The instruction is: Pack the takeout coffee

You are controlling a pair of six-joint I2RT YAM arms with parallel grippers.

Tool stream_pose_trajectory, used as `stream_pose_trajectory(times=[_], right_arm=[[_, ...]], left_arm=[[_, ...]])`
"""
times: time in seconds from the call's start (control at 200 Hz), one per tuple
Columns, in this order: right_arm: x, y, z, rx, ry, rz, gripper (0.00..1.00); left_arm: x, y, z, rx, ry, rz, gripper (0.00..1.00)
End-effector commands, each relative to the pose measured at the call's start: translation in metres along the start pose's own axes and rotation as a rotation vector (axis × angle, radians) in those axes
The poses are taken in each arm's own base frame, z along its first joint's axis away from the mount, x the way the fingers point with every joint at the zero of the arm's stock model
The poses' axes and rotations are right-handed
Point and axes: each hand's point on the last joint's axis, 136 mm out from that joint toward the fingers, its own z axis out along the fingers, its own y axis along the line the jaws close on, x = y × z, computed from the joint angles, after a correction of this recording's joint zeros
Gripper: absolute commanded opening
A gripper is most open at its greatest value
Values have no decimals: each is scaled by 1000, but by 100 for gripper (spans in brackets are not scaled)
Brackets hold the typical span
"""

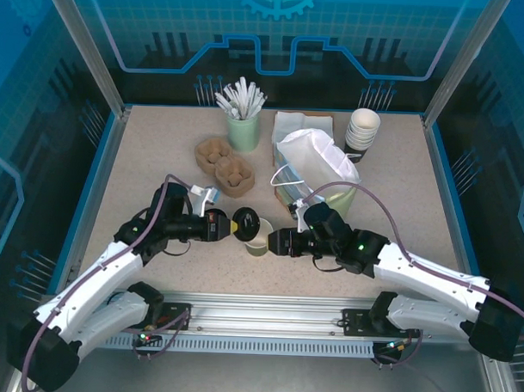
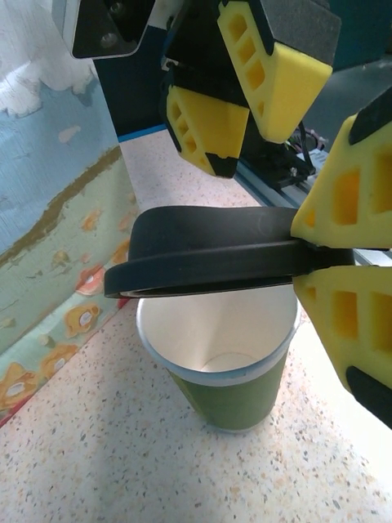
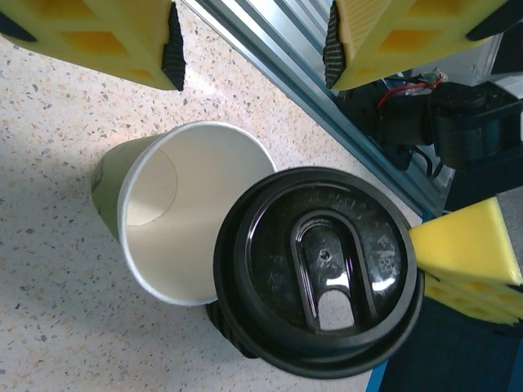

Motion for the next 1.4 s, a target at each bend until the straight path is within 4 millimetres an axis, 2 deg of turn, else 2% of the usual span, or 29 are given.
stream_pose_trajectory(times=[0.0,0.5,0.875,1.021,1.396], right_arm=[[-5,-5,5,8,-27,24,52],[-9,-17,15,31,-21,69,57],[-11,-21,21,44,-21,94,61],[-12,-23,22,56,-26,103,64],[-13,-24,28,56,-22,107,69]], left_arm=[[0,-6,2,66,12,-41,9],[8,6,21,104,75,-115,10],[11,15,29,99,104,-145,15],[12,17,29,96,108,-150,22],[14,27,34,84,126,-180,25]])
